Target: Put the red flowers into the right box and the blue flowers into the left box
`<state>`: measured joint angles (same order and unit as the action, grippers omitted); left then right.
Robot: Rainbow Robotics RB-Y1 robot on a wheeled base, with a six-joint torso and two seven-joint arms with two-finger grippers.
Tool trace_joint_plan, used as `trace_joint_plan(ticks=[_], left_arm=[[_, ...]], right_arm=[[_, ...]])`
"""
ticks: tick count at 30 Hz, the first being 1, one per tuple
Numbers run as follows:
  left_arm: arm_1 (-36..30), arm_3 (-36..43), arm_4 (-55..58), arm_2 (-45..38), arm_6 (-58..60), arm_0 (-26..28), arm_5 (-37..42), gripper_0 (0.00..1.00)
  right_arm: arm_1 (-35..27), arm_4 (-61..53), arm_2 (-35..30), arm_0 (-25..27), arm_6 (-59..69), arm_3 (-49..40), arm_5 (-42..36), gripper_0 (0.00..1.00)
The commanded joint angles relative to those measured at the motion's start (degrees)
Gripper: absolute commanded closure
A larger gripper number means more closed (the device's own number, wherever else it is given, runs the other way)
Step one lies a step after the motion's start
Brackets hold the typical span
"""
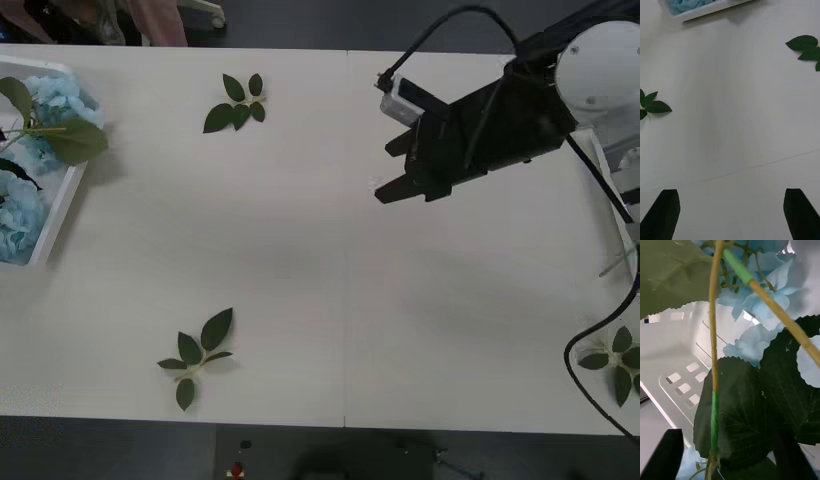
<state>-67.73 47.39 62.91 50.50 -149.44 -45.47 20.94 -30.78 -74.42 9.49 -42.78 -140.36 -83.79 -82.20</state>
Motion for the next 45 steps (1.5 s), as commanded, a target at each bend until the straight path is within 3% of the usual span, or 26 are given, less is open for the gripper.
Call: trace_joint_plan(ticks=[1, 11, 16, 21, 27, 32, 37, 45], left_arm=[[-3.63, 2.53, 0.20, -3.04, 2.49, -1.82, -0.55, 0.06], [-12.95, 14.75, 3.45, -6.21, 2.32, -2.70, -0.20, 0.00], [-16.47, 23.45, 11.01, -12.09, 2.23, -2.61, 10.44, 0.00], [-14.80, 35.05, 20.94, -17.63, 2.40, -1.38, 18.96, 0.00], [-5.74, 44.37, 30.87, -24.31, 3.37, 7.85, 18.17, 0.00], [-3.63, 52.19, 39.84, -23.87, 2.58, 16.46, 9.82, 0.00], [-6.80, 61.16, 42.83, -22.11, 2.76, 18.75, 7.80, 0.00], [-8.38, 72.41, 49.42, -21.41, 2.93, 19.19, 5.60, 0.00]], right_arm=[[-0.07, -4.59, -0.26, -4.94, -7.92, 5.13, 3.27, 0.19], [-2.97, -15.58, 3.26, -5.03, -9.85, 5.48, 10.48, 0.19], [-7.54, -22.78, 4.66, -6.61, -10.02, 5.39, 10.83, 0.19], [-13.78, -31.40, 9.23, -6.70, -10.38, 2.67, 16.02, 0.19], [-25.20, -43.97, 20.57, -6.26, -10.82, -4.80, 28.58, 0.19], [-29.86, -48.54, 25.32, -5.82, -11.61, -9.55, 34.56, 0.20], [-31.71, -51.88, 25.58, -5.82, -13.10, -9.55, 34.21, 0.19], [-31.62, -59.70, 25.40, -5.64, -14.64, -2.52, 25.51, 0.19]])
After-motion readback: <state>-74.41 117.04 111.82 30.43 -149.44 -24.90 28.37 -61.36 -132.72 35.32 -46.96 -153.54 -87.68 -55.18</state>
